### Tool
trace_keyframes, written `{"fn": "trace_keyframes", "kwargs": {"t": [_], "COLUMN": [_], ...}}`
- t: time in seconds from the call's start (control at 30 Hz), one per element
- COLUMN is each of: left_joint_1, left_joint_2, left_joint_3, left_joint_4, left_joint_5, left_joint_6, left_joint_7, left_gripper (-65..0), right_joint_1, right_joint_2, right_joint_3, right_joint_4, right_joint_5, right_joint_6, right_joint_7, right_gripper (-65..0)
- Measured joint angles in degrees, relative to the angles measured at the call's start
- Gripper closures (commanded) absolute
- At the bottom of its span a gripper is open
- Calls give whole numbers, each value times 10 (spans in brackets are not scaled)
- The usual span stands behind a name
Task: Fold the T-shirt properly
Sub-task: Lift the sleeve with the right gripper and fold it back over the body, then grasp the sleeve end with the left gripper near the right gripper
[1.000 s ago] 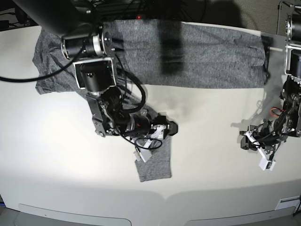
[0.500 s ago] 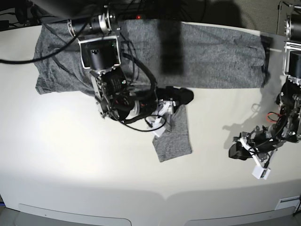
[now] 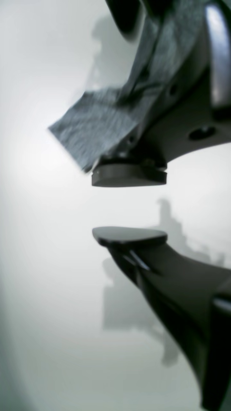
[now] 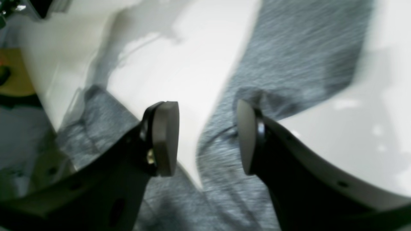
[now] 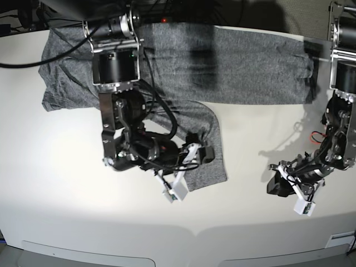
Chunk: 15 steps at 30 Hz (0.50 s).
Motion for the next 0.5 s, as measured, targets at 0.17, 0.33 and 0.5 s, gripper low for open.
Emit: {"fn": "trace_keyframes", "kwargs": {"t": [0.17,0.33,0.5], "left_joint_1": [2,2,0], "left_joint_2": [54,129,181], "left_joint_3": [-1,-1,-1], "left_joint_4": [0,0,0], "left_joint_5": [88,92,132], "left_joint_6": [0,-2,-1], "left_joint_7": [-7,-12,-27], "left_gripper": [-200,-200,-200], "right_joint_1": [0,0,-23], "right_joint_2": [27,67,132], "right_joint_3": [56,175,243], "right_joint_4": [25,36,36], "right_joint_5": [-56,-53,24], "right_joint_6": [0,0,0], "right_joint_7": [17,12,-18], "right_gripper": [-295,-295,-295]}}
